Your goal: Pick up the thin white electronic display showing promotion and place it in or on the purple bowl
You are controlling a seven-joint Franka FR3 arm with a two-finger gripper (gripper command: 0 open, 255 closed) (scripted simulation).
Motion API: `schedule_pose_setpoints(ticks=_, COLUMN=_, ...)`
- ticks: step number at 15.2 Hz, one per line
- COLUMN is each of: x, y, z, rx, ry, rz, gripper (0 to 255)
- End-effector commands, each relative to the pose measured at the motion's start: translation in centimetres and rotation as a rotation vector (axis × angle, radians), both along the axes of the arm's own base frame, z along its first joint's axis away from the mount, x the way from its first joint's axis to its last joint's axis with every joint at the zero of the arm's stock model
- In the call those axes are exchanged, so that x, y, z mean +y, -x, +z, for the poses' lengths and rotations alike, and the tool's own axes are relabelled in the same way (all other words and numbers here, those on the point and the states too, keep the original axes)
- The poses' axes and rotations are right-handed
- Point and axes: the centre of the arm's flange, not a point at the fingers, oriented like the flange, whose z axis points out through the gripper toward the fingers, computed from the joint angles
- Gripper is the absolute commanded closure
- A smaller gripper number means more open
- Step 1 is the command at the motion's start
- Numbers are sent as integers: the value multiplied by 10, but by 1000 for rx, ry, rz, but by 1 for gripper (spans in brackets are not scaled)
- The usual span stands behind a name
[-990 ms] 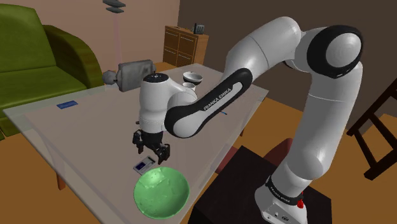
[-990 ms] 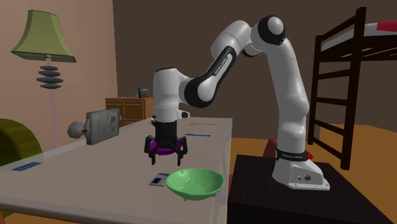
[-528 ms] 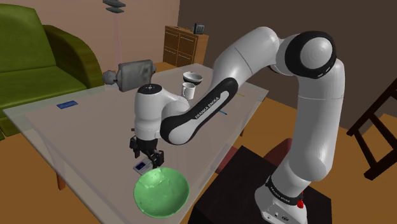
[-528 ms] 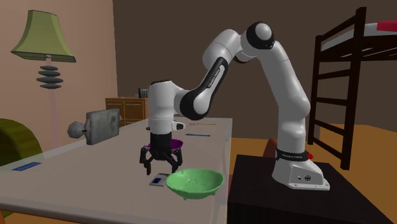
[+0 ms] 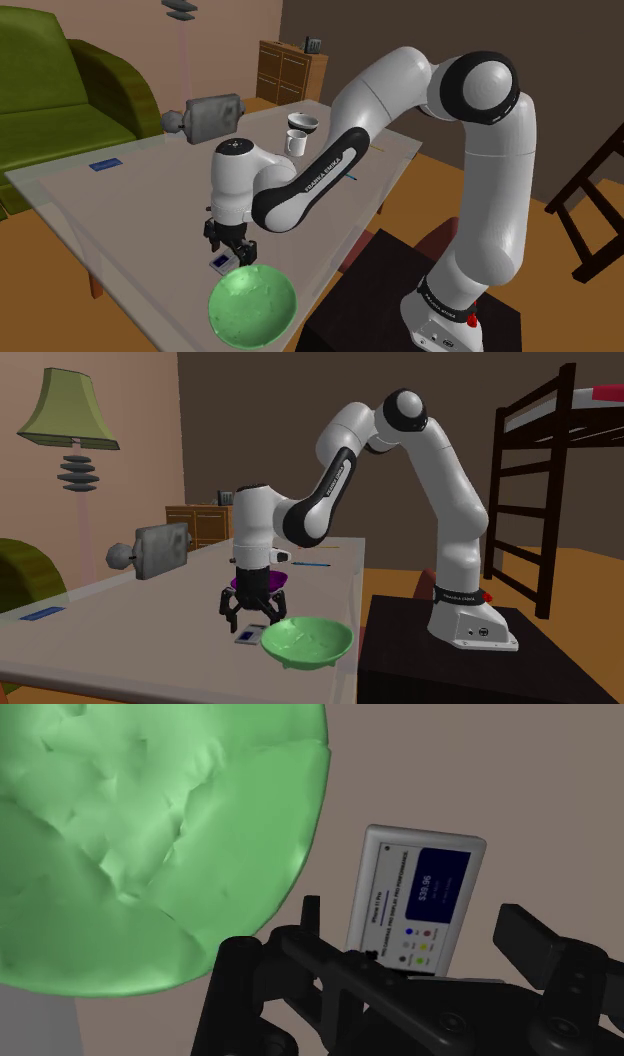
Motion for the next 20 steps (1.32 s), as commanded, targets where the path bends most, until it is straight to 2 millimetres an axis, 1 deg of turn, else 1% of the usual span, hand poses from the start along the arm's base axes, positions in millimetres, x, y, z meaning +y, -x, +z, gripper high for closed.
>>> schedule_pose_setpoints(ticks=1, x=0, y=0, z=0, rx=0, ry=0, rz=0, gripper=0)
schedule_pose_setpoints(ticks=2, x=0, y=0, z=0, rx=0, ry=0, rz=0, gripper=255)
schedule_pose_setpoints(ticks=11, x=0, y=0, z=0, rx=0, ry=0, rz=0, gripper=255)
schedule_pose_setpoints(ticks=20, x=0, y=0, z=47, rx=0, ry=0, rz=0, gripper=255)
